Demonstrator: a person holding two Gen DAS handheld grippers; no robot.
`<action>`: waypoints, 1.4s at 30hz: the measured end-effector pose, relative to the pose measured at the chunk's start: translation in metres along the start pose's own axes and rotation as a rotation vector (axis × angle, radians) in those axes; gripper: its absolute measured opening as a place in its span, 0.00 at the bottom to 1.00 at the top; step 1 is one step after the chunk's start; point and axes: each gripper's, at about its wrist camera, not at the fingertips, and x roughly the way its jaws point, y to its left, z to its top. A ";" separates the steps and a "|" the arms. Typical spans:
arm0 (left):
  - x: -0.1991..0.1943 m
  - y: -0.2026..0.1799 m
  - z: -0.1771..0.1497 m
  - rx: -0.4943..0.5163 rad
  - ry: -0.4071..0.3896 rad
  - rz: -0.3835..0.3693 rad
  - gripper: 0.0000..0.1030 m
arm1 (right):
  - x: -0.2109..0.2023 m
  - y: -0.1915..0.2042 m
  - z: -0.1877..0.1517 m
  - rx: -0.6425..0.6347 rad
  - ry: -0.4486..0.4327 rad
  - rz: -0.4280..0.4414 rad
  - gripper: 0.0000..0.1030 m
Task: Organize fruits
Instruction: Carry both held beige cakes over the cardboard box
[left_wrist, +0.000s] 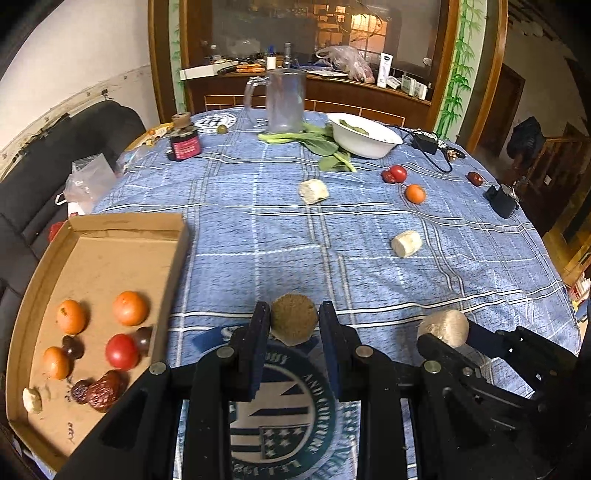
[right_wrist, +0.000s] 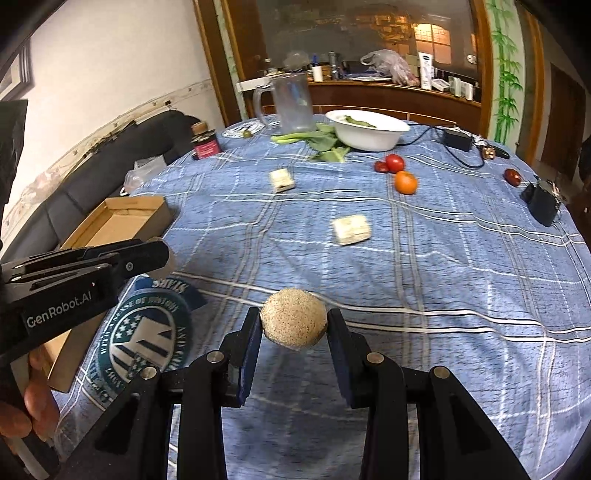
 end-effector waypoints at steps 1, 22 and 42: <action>-0.002 0.004 -0.001 -0.004 -0.001 0.000 0.26 | 0.001 0.005 0.000 -0.007 0.000 0.002 0.38; -0.033 0.113 -0.008 -0.112 -0.030 0.076 0.26 | 0.029 0.122 0.025 -0.156 0.011 0.131 0.38; -0.021 0.220 -0.012 -0.263 0.028 0.142 0.26 | 0.082 0.226 0.047 -0.324 0.051 0.280 0.39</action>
